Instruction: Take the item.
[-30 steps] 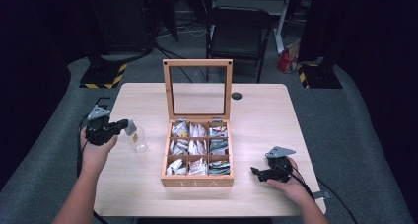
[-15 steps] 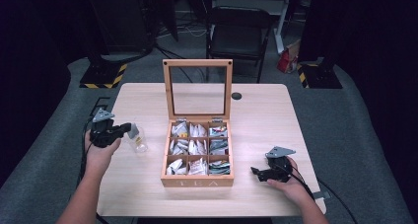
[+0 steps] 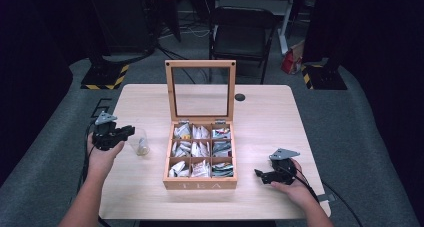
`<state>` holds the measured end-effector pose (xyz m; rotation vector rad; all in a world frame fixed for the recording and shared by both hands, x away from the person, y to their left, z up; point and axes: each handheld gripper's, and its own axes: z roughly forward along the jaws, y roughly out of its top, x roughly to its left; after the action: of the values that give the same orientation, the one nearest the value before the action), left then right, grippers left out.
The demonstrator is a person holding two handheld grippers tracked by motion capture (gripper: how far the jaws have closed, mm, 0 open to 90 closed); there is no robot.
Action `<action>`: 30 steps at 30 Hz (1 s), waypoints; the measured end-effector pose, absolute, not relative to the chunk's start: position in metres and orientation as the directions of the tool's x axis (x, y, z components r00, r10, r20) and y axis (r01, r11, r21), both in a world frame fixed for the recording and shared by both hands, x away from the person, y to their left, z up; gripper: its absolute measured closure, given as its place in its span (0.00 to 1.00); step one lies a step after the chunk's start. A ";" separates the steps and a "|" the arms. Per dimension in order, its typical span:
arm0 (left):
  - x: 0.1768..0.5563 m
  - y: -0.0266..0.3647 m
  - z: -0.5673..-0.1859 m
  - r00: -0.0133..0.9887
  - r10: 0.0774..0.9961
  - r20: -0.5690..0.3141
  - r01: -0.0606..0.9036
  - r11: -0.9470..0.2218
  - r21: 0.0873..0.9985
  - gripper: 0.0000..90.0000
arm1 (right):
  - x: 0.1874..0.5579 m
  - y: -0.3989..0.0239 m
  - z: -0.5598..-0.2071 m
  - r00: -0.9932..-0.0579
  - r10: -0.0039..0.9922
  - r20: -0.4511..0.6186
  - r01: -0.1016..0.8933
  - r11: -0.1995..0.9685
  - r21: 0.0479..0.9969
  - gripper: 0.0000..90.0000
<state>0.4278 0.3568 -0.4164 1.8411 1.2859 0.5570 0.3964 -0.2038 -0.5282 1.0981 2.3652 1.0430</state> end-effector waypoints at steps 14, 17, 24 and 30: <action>0.425 0.355 -0.407 0.382 0.918 -0.108 0.562 -0.138 0.816 0.51 | 0.396 -0.204 -0.528 -0.647 0.763 0.006 0.519 0.434 0.736 0.15; 0.422 0.353 -0.404 0.403 0.907 -0.121 0.557 -0.138 0.819 0.48 | 0.396 -0.204 -0.528 -0.647 0.763 0.006 0.519 0.434 0.737 0.15; 0.408 0.350 -0.403 0.424 0.899 -0.110 0.533 -0.150 0.833 0.47 | 0.396 -0.204 -0.528 -0.647 0.763 0.007 0.519 0.434 0.737 0.15; 0.396 0.352 -0.409 0.429 0.895 -0.122 0.530 -0.139 0.837 0.43 | 0.396 -0.204 -0.528 -0.649 0.761 0.008 0.520 0.436 0.734 0.15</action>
<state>0.3956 0.3515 -0.4094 1.8050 1.2238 0.5233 0.3964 -0.2039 -0.5281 1.0976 2.3692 1.0417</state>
